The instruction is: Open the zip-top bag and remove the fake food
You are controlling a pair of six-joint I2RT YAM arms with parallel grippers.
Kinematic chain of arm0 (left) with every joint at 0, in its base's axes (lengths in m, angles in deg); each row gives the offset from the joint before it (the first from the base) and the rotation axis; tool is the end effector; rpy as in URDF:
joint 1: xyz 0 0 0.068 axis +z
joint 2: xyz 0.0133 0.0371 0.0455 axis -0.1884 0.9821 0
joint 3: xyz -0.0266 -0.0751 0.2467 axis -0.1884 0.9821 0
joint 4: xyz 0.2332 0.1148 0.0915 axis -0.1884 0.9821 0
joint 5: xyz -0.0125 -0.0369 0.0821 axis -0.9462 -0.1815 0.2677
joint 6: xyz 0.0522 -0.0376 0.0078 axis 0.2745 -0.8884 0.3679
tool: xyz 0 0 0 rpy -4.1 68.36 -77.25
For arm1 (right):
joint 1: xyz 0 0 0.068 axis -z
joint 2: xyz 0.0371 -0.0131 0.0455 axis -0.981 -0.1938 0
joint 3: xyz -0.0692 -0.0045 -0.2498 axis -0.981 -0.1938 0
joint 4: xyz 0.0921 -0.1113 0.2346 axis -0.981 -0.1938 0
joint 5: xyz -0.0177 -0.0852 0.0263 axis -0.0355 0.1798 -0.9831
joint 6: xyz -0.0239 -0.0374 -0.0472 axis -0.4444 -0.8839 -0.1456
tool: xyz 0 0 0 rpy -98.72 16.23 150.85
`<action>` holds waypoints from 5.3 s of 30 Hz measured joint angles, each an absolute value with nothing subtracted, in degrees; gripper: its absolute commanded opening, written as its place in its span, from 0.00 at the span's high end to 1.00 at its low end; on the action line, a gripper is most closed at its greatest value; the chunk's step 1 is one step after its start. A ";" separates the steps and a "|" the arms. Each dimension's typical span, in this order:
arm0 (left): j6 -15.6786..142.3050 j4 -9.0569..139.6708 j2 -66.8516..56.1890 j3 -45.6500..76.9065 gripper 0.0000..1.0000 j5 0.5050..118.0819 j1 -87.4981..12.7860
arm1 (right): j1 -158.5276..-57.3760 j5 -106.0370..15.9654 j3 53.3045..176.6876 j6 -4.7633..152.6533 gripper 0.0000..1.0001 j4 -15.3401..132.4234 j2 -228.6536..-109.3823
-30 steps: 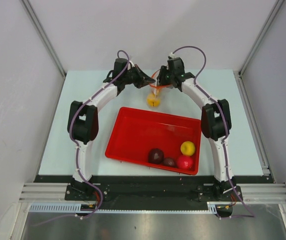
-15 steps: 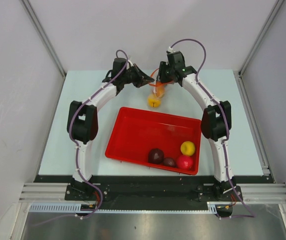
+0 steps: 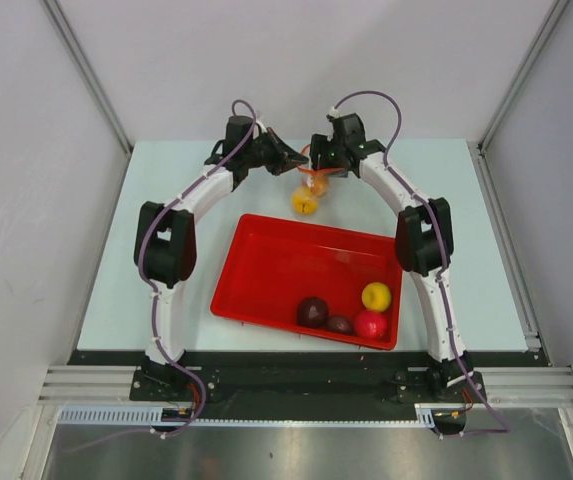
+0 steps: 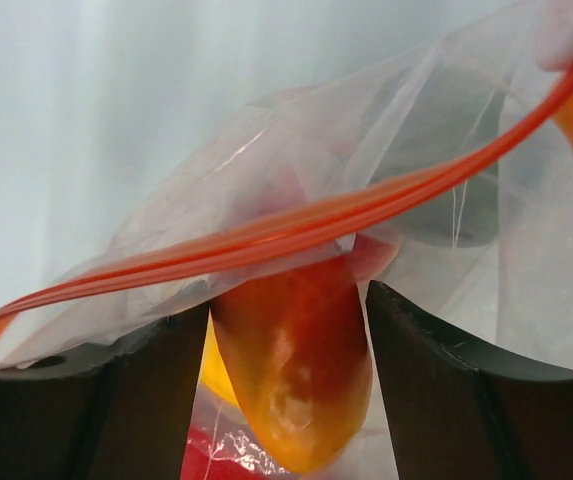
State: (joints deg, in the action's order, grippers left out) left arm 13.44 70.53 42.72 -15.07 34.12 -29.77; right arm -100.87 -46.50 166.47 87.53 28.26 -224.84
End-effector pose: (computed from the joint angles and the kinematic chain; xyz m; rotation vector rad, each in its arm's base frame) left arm 0.4912 -0.1976 0.2401 -0.3941 2.1959 -1.4251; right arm 0.5188 0.2187 0.2184 -0.1188 2.3320 0.5610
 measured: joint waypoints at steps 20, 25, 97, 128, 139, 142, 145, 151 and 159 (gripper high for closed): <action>9.31 68.38 42.72 -14.61 1.00 34.39 -28.59 | -103.03 -41.08 156.66 77.26 0.94 36.05 -217.12; 8.35 67.92 42.70 -14.15 1.00 34.45 -28.24 | -104.58 -36.33 148.18 76.04 0.96 45.07 -208.73; 6.34 61.91 39.60 -7.03 1.00 34.32 -28.22 | -117.63 -33.97 93.36 100.93 0.10 29.31 -171.59; 6.99 59.82 37.24 -7.03 1.00 41.27 -36.02 | -101.39 -38.30 163.41 103.31 0.76 19.81 -206.94; 7.96 59.23 37.24 -7.09 1.00 45.97 -36.02 | -100.23 -40.53 163.35 106.46 0.78 16.64 -213.17; 8.35 59.18 37.24 -7.09 1.00 47.13 -36.02 | -100.23 -42.50 163.35 107.05 0.78 16.70 -214.85; 8.48 58.48 37.24 -7.23 1.00 47.94 -36.02 | -100.23 -43.37 163.37 107.21 0.78 15.89 -217.32; 9.09 58.59 37.24 -7.97 1.00 48.97 -36.02 | -100.23 -43.46 160.24 105.65 0.65 14.91 -218.89; 9.16 58.77 37.24 -8.01 1.00 49.38 -36.02 | -99.86 -47.63 156.64 103.10 0.47 18.32 -218.59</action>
